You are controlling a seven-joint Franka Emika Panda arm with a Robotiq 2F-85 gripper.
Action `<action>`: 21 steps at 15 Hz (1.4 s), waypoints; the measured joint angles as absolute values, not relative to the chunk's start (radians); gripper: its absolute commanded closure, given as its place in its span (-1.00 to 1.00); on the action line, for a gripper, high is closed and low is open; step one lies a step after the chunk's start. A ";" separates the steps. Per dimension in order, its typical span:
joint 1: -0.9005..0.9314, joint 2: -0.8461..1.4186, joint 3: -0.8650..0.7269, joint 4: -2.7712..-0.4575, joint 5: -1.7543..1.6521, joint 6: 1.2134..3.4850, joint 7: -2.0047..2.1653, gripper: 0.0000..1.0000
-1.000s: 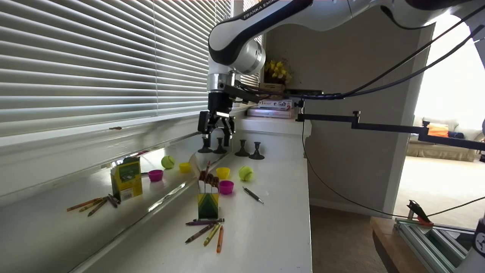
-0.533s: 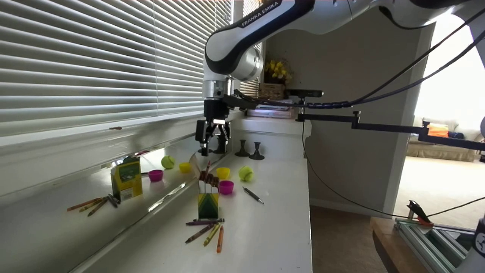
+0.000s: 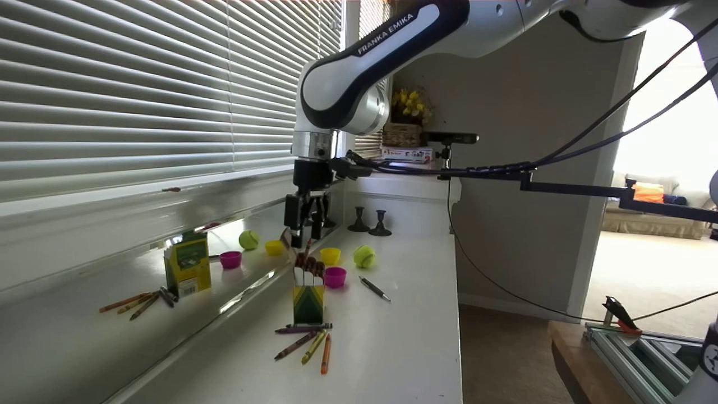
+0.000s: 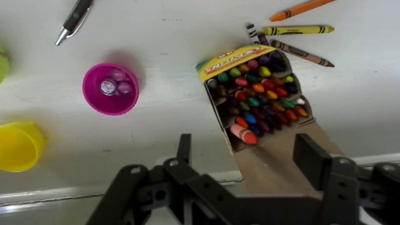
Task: Put two shiny objects in the pink bowl then put the pink crayon in the box on the counter.
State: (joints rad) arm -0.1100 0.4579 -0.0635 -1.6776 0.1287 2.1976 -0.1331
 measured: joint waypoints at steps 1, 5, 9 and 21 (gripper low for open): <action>-0.110 0.458 -0.063 -1.683 0.129 2.206 -0.146 0.09; -0.111 0.454 -0.056 -1.699 0.129 2.216 -0.178 0.60; -0.109 0.434 -0.051 -1.707 0.122 2.216 -0.184 0.81; -0.100 0.388 -0.051 -1.752 0.070 2.216 -0.184 0.95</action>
